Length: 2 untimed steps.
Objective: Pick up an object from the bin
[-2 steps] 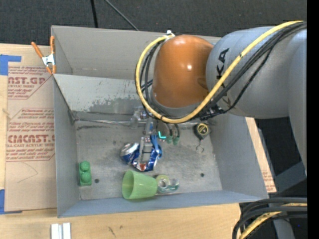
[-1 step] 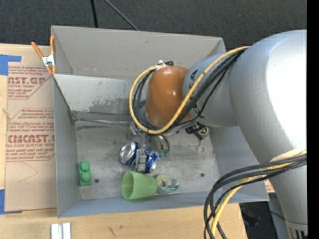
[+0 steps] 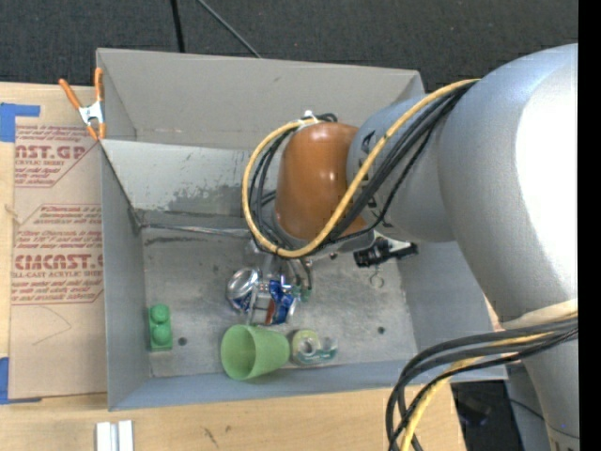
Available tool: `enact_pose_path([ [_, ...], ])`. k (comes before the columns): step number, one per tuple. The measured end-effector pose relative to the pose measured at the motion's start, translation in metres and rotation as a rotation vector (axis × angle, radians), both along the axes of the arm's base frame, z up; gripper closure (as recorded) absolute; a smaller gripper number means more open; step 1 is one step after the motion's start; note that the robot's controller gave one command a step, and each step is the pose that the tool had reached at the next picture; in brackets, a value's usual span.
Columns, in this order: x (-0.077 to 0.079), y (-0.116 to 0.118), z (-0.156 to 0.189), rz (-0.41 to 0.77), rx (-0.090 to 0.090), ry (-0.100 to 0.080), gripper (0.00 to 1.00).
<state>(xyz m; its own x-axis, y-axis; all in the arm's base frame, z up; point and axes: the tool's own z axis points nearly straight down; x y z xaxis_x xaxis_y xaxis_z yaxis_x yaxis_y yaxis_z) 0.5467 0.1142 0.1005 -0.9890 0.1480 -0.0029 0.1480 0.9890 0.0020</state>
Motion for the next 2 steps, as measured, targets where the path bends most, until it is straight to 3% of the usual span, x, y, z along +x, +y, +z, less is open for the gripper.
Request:
enact_pose_path([
  [1, 0.006, -0.013, 0.009, -0.131, 0.000, 0.002, 0.00],
  [2, -0.003, -0.004, -0.030, -0.338, 0.001, -0.001, 0.00],
])
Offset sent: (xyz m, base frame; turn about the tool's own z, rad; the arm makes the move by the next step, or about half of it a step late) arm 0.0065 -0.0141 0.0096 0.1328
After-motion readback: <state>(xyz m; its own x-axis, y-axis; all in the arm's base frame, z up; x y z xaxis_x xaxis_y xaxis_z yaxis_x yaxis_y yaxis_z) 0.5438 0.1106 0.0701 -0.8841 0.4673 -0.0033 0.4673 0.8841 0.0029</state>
